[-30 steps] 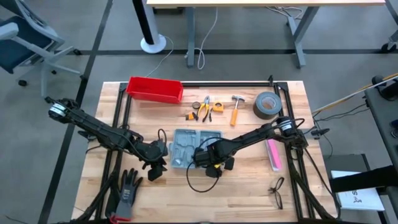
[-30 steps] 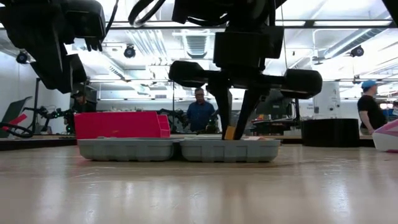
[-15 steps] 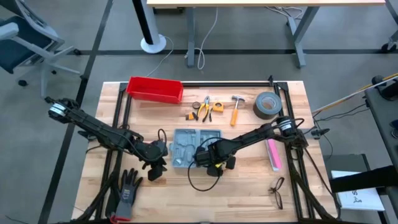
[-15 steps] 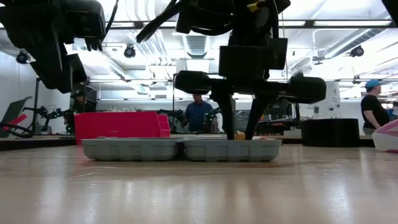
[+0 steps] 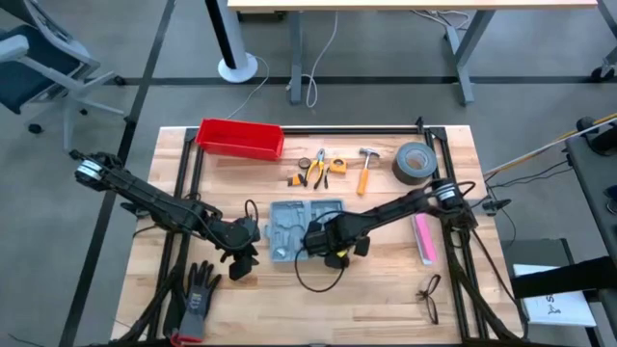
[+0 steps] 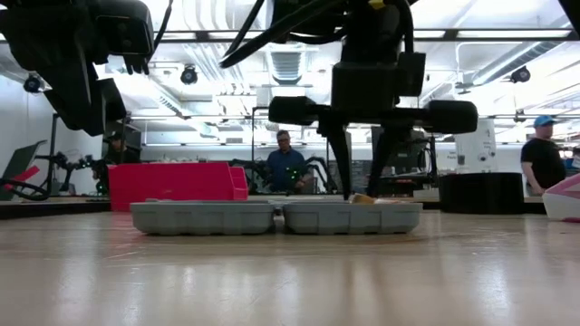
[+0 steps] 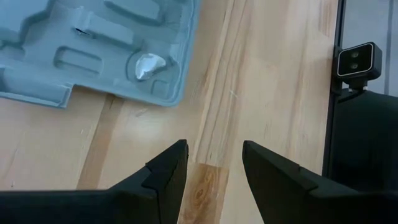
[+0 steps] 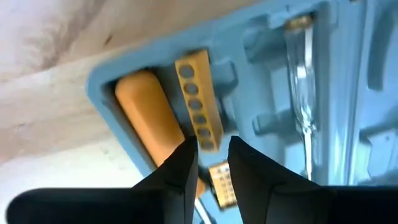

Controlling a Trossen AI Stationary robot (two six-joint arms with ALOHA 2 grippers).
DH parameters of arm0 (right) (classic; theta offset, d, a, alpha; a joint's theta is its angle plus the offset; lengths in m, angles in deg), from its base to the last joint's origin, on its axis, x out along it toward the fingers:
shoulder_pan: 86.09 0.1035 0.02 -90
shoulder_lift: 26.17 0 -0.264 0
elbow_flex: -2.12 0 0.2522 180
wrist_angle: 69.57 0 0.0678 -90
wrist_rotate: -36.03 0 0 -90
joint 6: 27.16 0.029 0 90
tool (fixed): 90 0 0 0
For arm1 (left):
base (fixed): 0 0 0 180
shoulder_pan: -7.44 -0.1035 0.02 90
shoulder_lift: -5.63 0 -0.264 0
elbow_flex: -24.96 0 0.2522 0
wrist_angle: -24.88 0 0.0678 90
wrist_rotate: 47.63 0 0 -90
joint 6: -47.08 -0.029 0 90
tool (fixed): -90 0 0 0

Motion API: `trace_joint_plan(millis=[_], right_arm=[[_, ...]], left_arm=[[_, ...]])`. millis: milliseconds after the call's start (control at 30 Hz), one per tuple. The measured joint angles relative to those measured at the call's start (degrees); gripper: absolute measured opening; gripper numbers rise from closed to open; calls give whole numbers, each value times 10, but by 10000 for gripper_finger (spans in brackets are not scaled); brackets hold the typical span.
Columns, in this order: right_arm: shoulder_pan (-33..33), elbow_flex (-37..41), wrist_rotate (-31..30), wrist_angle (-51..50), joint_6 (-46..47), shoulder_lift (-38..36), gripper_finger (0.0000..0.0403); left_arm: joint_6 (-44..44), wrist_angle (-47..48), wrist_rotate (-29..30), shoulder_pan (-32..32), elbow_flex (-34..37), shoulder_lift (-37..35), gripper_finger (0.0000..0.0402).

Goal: Prefit tool cases
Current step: Put the set of interchangeable screwdriver bits into the gray toolbox

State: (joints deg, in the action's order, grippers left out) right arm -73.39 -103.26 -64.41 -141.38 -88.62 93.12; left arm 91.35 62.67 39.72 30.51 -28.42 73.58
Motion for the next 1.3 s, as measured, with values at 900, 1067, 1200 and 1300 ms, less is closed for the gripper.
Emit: trace_joint_plan(millis=[900, 1067, 1200, 1300], right_arm=[[-11, -16, 130, 2, 500, -26, 9], [-20, -14, 129, 8, 591, -26, 9], [-25, -12, 129, 19, 628, -26, 9], [-27, -7, 131, 17, 643, -23, 9]], left_arm=[[-8, 0, -4, 0, 0, 0, 162], [-15, 1, -4, 0, 0, 0, 162], [-20, 6, -4, 0, 0, 0, 162], [-20, 6, -4, 0, 0, 0, 162]])
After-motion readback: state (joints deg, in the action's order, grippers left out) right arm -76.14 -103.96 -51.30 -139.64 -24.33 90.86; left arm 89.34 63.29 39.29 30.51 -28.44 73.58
